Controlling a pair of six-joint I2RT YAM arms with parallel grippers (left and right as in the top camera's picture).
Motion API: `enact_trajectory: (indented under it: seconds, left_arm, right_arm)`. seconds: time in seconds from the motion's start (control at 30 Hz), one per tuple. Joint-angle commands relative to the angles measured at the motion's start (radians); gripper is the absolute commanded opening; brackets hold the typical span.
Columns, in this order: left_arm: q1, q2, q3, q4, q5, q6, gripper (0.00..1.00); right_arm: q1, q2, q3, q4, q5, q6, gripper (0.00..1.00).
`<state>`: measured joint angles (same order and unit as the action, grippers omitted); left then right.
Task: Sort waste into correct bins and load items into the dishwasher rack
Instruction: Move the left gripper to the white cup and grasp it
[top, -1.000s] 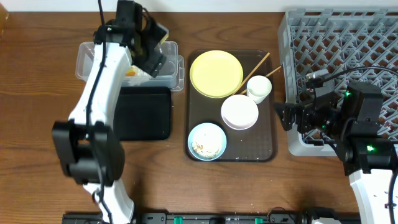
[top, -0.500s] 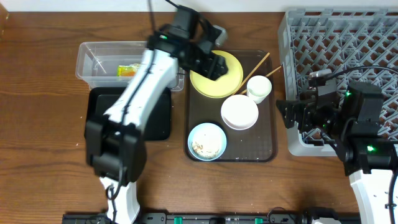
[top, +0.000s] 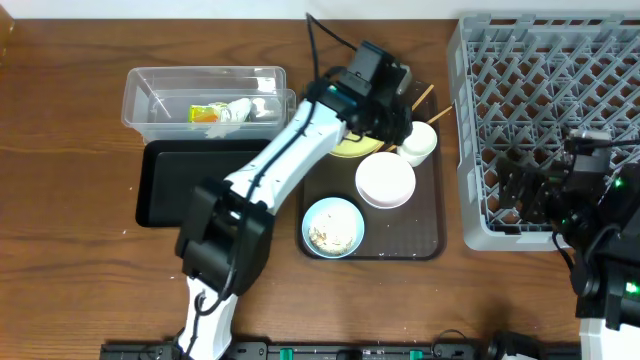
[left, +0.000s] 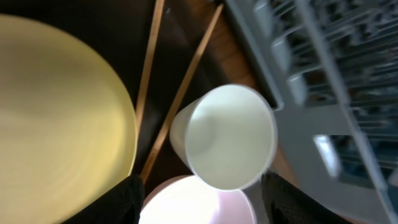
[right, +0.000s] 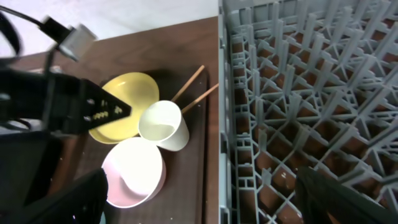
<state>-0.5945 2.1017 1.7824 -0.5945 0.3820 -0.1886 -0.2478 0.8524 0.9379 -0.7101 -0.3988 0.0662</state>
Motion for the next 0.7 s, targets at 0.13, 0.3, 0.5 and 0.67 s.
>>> enact_trajectory:
  seconds: [0.13, 0.3, 0.5, 0.67]
  left_arm:
    - [-0.017, 0.081, 0.005, 0.002, -0.152, -0.027, 0.50]
    - [-0.024, 0.109, 0.005, 0.033, -0.151, -0.028, 0.38]
    - [-0.040, 0.115, 0.005, 0.066, -0.151, -0.027, 0.27]
    - [-0.042, 0.113, 0.005, 0.086, -0.135, -0.027, 0.09]
  right_arm:
    - [-0.015, -0.014, 0.018, -0.028, 0.002, 0.015, 0.95]
    - [-0.015, -0.014, 0.018, -0.027, 0.003, 0.015, 0.95]
    - [-0.015, -0.015, 0.018, -0.028, 0.003, 0.015, 0.95]
    - [-0.015, -0.014, 0.018, -0.027, 0.003, 0.015, 0.95]
